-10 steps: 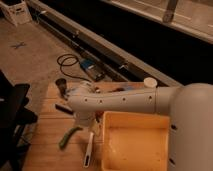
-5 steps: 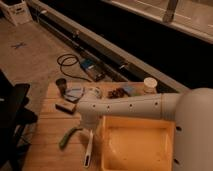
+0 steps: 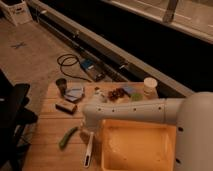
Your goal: Wipe table surface with brush
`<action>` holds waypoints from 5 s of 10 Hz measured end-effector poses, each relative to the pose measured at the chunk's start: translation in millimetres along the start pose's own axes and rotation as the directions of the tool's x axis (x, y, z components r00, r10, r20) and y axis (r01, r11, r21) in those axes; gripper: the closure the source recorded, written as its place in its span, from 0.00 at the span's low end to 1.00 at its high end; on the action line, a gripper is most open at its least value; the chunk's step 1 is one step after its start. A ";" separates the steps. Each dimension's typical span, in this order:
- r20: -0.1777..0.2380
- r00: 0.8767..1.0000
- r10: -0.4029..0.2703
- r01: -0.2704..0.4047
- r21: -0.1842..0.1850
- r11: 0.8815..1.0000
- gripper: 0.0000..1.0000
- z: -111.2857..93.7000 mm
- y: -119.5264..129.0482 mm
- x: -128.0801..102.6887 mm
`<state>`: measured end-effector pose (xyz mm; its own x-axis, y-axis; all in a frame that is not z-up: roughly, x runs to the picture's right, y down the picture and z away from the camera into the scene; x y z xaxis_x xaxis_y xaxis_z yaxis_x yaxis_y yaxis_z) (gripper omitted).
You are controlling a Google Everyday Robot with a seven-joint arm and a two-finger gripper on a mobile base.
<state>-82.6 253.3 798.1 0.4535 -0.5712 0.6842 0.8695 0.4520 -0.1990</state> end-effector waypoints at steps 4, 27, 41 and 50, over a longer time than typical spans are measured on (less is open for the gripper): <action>0.027 1.000 0.003 -0.003 0.000 1.000 0.27 15.4 3.3 0.5; -0.017 0.997 -0.070 0.071 0.051 0.996 1.00 -19.1 -44.8 -58.3; -0.040 0.998 -0.049 0.048 -0.020 0.999 1.00 -21.6 -42.5 -47.9; -0.032 0.999 0.038 -0.039 -0.027 0.999 1.00 -27.4 6.7 2.9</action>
<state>-70.2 235.9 779.5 0.4926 -0.5750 0.6532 0.8560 0.4554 -0.2447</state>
